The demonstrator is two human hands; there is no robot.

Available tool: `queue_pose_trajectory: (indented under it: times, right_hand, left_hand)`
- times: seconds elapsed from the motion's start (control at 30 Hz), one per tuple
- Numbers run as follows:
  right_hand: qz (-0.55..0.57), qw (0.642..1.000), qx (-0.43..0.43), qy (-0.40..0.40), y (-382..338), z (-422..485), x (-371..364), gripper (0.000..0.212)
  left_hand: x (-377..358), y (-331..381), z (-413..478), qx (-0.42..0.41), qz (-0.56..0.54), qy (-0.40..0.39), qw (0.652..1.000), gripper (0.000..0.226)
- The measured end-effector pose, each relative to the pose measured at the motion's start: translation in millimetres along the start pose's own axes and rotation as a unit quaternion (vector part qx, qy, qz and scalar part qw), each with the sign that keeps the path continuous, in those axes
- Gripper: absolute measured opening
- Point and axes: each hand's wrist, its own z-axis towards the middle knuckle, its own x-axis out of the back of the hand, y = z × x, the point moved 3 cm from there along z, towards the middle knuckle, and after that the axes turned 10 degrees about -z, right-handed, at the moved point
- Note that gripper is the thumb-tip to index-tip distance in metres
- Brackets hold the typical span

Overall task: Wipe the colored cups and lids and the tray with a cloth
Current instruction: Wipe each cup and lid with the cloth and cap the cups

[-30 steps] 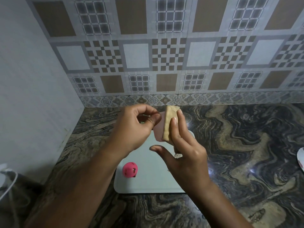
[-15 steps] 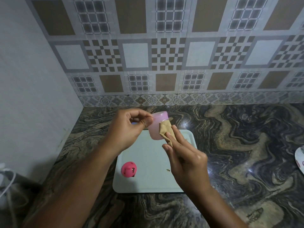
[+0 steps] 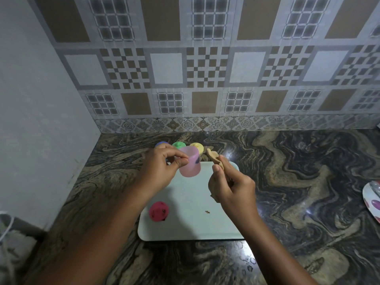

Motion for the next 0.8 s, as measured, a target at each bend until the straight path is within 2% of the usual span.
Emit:
queue_pose_trajectory:
  times: [0.17,0.33,0.47,0.63,0.8]
  right_hand:
    - [-0.009,0.999,-0.044,-0.012,20,17,-9,0.047]
    - [-0.062,0.995,-0.077,0.01,42,42,-6,0.03]
    - [-0.107,0.992,-0.061,0.02,59,70,-5,0.024]
    - [-0.199,0.98,-0.006,0.019,81,106,-8,0.034]
    - [-0.211,0.977,0.007,0.031,101,136,-12,0.029]
  left_hand:
    - [-27,-16,1,-0.019,0.028,-0.013,0.999,0.007]
    - [-67,-34,12,-0.028,0.068,-0.044,0.996,0.009]
    - [-97,-51,36,-0.008,0.109,-0.083,0.99,0.011]
    - [-126,-74,65,0.031,0.139,-0.111,0.984,0.017]
    - [-153,-95,93,0.07,0.146,-0.121,0.979,0.023]
